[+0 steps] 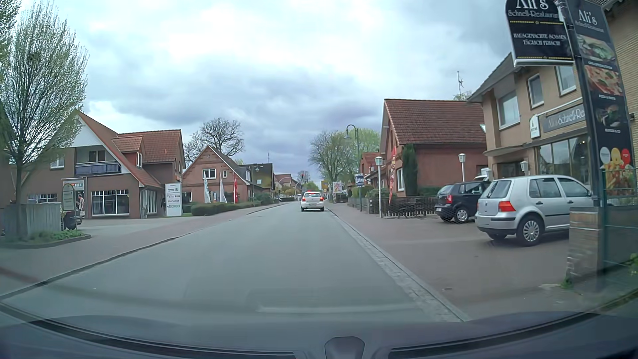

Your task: Follow the waypoints while adhering to traffic rules and regulations

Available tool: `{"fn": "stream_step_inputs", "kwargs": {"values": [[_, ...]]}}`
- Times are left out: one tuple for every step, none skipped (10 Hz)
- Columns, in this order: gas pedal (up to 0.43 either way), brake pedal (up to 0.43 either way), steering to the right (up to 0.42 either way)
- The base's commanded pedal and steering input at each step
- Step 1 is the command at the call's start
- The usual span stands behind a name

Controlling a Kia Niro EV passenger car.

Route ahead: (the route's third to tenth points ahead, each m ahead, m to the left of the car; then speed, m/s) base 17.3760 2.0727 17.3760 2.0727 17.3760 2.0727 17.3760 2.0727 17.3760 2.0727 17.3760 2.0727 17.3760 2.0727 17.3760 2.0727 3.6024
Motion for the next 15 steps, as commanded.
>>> {"fn": "stream_step_inputs", "kwargs": {"values": [[0.000,0.000,0.011],[0.000,0.000,0.011],[0.000,0.000,0.011],[0.000,0.000,0.011],[0.000,0.000,0.011],[0.000,0.006,0.011],[0.000,0.012,0.011],[0.000,0.018,0.011],[0.000,0.043,0.010],[0.000,0.061,0.007],[0.000,0.079,0.004],[0.000,0.085,0.002],[0.000,0.079,0.001],[0.000,0.073,0.001],[0.000,0.079,0.001]]}}
